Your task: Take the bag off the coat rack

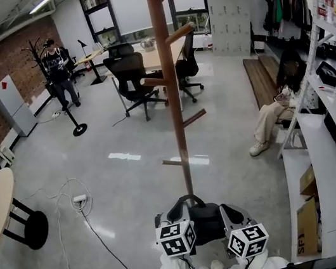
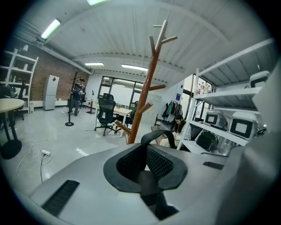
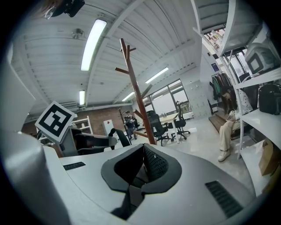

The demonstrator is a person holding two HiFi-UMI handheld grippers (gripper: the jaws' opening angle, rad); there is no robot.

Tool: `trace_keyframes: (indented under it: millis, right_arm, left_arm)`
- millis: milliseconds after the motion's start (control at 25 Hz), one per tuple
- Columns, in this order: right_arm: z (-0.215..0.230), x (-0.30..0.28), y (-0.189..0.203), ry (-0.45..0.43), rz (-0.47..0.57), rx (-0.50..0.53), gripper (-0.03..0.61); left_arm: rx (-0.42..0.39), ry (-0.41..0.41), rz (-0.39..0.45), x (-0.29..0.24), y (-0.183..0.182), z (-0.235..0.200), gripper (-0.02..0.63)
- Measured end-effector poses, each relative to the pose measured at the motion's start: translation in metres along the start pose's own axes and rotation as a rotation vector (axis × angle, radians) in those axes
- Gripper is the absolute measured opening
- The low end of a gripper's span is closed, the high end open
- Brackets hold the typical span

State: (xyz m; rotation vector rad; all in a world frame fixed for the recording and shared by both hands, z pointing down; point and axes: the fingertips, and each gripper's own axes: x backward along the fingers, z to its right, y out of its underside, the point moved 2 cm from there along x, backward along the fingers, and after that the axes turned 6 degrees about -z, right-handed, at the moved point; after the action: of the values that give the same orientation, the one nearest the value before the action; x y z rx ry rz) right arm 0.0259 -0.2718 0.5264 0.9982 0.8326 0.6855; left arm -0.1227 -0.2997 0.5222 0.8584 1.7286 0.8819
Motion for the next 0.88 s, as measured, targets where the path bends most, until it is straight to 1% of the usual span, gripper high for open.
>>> trace_keyframes:
  millis: [120, 360, 520, 640, 880]
  right_arm:
    - [-0.005, -0.001, 0.003, -0.004, -0.006, 0.008, 0.012]
    - [-0.012, -0.001, 0.000, 0.005, 0.011, 0.015, 0.012]
    - [-0.011, 0.005, -0.005, 0.024, 0.035, 0.016, 0.012]
    - [-0.012, 0.008, -0.004, 0.026, 0.037, 0.018, 0.012]
    - [-0.008, 0.015, -0.003, 0.003, 0.027, 0.035, 0.012]
  left_arm:
    - [0.009, 0.010, -0.016, 0.002, 0.011, 0.006, 0.029]
    - [0.007, 0.037, -0.027, 0.012, 0.018, 0.013, 0.029]
    - [0.014, 0.057, -0.012, 0.020, 0.019, 0.022, 0.029]
    - [0.003, 0.067, 0.009, 0.024, 0.017, 0.028, 0.029]
    - [0.008, 0.048, 0.025, 0.026, 0.018, 0.037, 0.029]
